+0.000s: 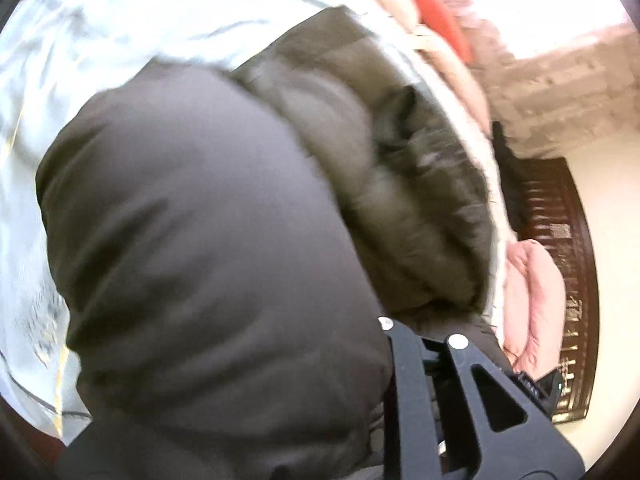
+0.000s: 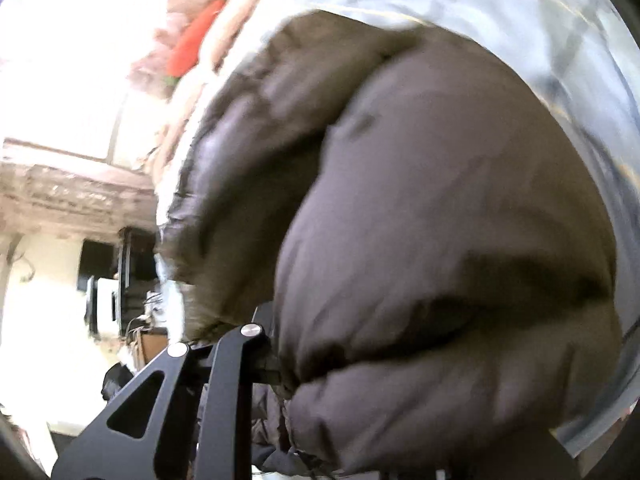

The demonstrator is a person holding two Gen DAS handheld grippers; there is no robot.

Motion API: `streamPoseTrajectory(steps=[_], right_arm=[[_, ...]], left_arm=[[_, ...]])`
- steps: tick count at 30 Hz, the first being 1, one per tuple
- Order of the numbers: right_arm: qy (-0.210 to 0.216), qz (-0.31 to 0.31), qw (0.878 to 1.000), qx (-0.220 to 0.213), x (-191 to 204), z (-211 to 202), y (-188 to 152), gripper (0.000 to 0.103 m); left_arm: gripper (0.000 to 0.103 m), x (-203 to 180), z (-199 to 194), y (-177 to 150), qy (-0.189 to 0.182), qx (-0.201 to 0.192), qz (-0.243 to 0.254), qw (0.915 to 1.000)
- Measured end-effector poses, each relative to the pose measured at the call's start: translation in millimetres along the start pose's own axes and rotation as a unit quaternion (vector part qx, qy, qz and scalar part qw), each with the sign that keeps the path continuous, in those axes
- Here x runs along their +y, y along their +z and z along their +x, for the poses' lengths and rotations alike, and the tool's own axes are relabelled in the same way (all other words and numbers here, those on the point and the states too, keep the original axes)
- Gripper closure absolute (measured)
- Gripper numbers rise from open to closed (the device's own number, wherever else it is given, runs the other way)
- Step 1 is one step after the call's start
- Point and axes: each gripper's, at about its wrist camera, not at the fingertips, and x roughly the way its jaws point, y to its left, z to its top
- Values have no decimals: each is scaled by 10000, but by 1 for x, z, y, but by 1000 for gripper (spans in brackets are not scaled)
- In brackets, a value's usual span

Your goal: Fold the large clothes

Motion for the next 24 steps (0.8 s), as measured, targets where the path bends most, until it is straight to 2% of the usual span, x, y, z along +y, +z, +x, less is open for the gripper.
streamPoseTrajectory(steps=[3,5,6,8,9,11,14,15,18,21,24], right_arm=[[65,-406,9991,-66,31,-8,21,82],[98,-693,9974,-146,51,-11,41,82],[123,-748,9970,-169,53,-13,51,82],[222,-858,9958,-217,66,-5,75,83],[239,-911,9953,-241,61,-6,73,83],[282,-977,9943,-315,73,9,98,83],[234,-985,9942,-369,89,44,140,83],[198,-961,9945,-356,91,54,150,83],[-64,-938,9947,-408,104,100,191,83],[-314,-1020,9932,-457,125,153,232,83],[-551,-944,9931,-428,131,199,261,85]], left_arm=[[86,-25,-12,23,-249,-96,176,9995],[86,-35,-19,43,-673,-263,189,9972],[86,-44,-16,52,-764,-304,250,9963],[86,-65,-8,80,-821,-386,592,9941],[86,-71,-2,89,-821,-392,688,9935],[86,-84,15,115,-912,-431,786,9918],[86,-94,51,157,-1067,-416,497,9922],[86,-94,68,175,-1178,-382,237,9920],[85,-95,114,224,-1388,-446,-157,9892],[84,-106,165,271,-1066,-404,134,9934],[84,-102,230,315,-817,-57,-324,9961]])
